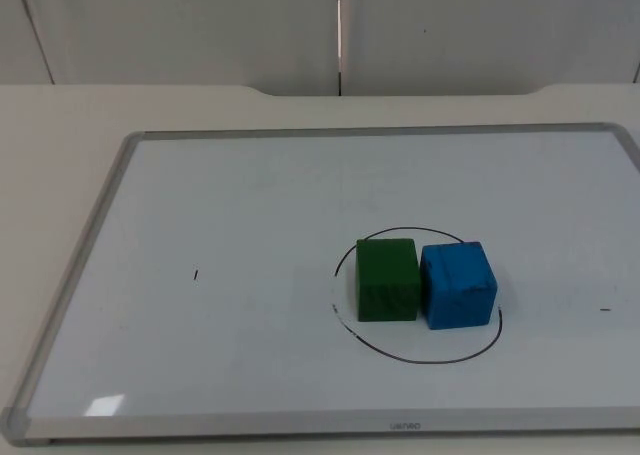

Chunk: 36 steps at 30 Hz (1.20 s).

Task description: Push the two cubes into the marked area.

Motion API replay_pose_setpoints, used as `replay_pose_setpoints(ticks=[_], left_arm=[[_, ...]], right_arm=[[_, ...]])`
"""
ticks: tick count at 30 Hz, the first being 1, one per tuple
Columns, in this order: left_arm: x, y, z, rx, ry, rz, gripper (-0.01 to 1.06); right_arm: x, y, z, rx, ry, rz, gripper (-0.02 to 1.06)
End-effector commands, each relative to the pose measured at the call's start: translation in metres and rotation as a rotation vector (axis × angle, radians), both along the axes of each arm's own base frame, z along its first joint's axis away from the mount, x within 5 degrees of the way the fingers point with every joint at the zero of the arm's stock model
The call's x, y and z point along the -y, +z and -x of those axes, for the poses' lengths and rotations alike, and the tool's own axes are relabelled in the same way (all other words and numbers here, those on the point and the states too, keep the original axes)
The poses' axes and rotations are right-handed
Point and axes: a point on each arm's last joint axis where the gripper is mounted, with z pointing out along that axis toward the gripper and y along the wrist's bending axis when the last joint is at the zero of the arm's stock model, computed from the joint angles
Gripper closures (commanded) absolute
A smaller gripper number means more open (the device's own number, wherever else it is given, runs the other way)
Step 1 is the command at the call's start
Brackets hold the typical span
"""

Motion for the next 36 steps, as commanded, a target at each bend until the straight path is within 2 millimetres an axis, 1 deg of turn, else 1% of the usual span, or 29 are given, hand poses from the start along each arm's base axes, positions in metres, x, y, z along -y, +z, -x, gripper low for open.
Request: replay_pose_setpoints(ticks=[1, 5, 6, 9, 10, 11, 13, 15, 26, 27, 28, 29, 31, 32, 33, 36], left_arm=[[0.0002, -0.0007, -0.0004, 0.009, 0.002, 0.002, 1.05], [0.0002, -0.0007, -0.0004, 0.009, 0.002, 0.002, 1.05], [0.0002, -0.0007, -0.0004, 0.009, 0.002, 0.002, 1.05], [0.0002, -0.0007, -0.0004, 0.009, 0.002, 0.002, 1.05], [0.0002, -0.0007, -0.0004, 0.009, 0.002, 0.002, 1.05], [0.0002, -0.0007, -0.0004, 0.009, 0.002, 0.002, 1.05], [0.0002, -0.0007, -0.0004, 0.009, 0.002, 0.002, 1.05], [0.0002, -0.0007, -0.0004, 0.009, 0.002, 0.002, 1.05], [0.0002, -0.0007, -0.0004, 0.009, 0.002, 0.002, 1.05], [0.0002, -0.0007, -0.0004, 0.009, 0.002, 0.002, 1.05], [0.0002, -0.0007, -0.0004, 0.009, 0.002, 0.002, 1.05], [0.0002, -0.0007, -0.0004, 0.009, 0.002, 0.002, 1.05], [0.0002, -0.0007, -0.0004, 0.009, 0.002, 0.002, 1.05], [0.0002, -0.0007, -0.0004, 0.009, 0.002, 0.002, 1.05], [0.0002, -0.0007, -0.0004, 0.009, 0.002, 0.002, 1.05], [0.0002, -0.0007, -0.0004, 0.009, 0.002, 0.002, 1.05]], right_arm=[[0.0006, -0.0003, -0.0002, 0.010, -0.005, 0.003, 1.02], [0.0006, -0.0003, -0.0002, 0.010, -0.005, 0.003, 0.77], [0.0006, -0.0003, -0.0002, 0.010, -0.005, 0.003, 0.77], [0.0006, -0.0003, -0.0002, 0.010, -0.005, 0.003, 0.54], [0.0006, -0.0003, -0.0002, 0.010, -0.005, 0.003, 0.48], [0.0006, -0.0003, -0.0002, 0.010, -0.005, 0.003, 0.48], [0.0006, -0.0003, -0.0002, 0.010, -0.005, 0.003, 0.39], [0.0006, -0.0003, -0.0002, 0.010, -0.005, 0.003, 0.37], [0.0001, -0.0003, 0.0001, 0.007, -0.001, -0.003, 0.37], [0.0001, -0.0003, 0.0001, 0.007, -0.001, -0.003, 0.34], [0.0001, -0.0003, 0.0001, 0.007, -0.001, -0.003, 0.29], [0.0001, -0.0003, 0.0001, 0.007, -0.001, -0.003, 0.29], [0.0001, -0.0003, 0.0001, 0.007, -0.001, -0.003, 0.14], [0.0001, -0.0003, 0.0001, 0.007, -0.001, -0.003, 0.05], [0.0001, -0.0003, 0.0001, 0.007, -0.001, -0.003, -0.01], [0.0001, -0.0003, 0.0001, 0.007, -0.001, -0.003, -0.01]])
